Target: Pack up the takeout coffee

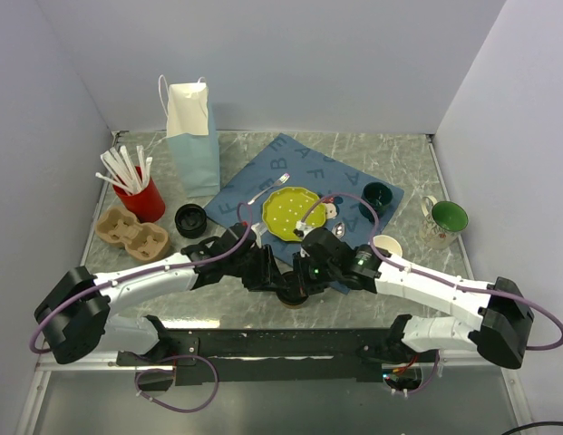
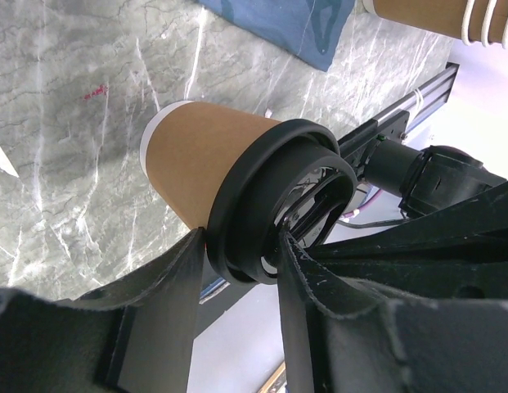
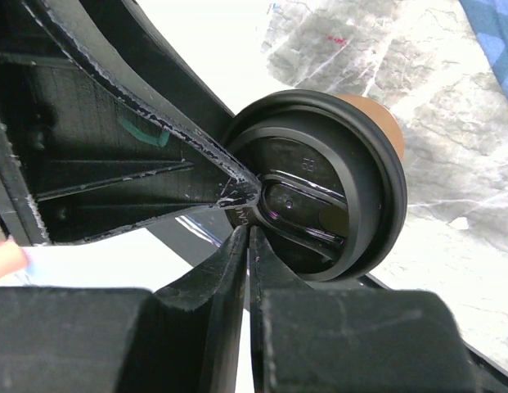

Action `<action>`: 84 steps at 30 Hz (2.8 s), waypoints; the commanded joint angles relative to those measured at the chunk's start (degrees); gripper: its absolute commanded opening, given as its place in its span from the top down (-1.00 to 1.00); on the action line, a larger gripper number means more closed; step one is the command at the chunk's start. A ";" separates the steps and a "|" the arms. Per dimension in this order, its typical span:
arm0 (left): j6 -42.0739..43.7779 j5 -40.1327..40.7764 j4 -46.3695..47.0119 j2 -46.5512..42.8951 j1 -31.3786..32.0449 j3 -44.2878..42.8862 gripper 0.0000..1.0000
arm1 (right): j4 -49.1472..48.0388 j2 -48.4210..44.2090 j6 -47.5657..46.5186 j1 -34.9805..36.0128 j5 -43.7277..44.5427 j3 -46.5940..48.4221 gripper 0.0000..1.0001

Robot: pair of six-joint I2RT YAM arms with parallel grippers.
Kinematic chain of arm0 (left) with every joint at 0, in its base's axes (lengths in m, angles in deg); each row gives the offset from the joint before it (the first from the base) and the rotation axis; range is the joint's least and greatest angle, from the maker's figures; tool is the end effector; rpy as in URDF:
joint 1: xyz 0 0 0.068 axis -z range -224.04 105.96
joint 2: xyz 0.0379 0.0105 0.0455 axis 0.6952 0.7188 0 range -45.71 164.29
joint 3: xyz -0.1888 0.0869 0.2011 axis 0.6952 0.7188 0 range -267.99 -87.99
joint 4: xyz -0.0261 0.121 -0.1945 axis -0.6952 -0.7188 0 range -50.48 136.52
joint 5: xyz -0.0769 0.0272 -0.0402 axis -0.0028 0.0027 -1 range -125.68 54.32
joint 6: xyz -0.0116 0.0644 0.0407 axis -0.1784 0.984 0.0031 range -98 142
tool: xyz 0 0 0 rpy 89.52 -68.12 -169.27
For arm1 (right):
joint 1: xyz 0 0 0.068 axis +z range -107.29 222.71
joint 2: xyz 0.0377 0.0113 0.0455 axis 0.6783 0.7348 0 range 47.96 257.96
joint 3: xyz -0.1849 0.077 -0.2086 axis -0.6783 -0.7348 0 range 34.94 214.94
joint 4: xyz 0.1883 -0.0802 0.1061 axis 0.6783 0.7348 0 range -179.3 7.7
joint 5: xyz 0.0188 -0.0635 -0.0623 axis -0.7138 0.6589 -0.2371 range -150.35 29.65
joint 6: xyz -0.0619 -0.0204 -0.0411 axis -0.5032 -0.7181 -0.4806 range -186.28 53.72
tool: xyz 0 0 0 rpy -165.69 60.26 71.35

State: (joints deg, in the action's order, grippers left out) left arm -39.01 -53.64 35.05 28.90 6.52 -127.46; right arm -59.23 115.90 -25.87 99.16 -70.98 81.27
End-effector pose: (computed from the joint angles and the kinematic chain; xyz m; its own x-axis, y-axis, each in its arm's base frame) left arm 0.1411 -0.2034 0.2124 -0.9841 -0.1135 -0.1368 0.0174 0.7044 -0.7096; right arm 0.1112 0.1894 0.2430 -0.9021 -0.2077 -0.3783 -0.3908 0.7649 0.5121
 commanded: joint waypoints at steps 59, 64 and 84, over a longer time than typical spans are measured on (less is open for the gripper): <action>5.82 9.43 -17.45 13.19 0.85 0.53 0.17 | 7.73 7.91 -6.92 -18.74 -3.08 -6.33 0.54; 5.38 10.39 -18.06 13.28 0.85 -0.35 0.15 | 8.78 7.21 -8.41 -18.65 -2.90 -4.15 0.53; 7.40 9.34 -22.91 -0.95 0.85 -17.75 -0.40 | 19.86 3.51 -10.87 -18.48 -5.80 17.57 0.35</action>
State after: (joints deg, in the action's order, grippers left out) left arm -32.71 -45.48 12.19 30.91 7.29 -142.23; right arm -40.48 119.86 -35.97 80.34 -77.45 96.50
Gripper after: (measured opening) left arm 0.692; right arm 0.320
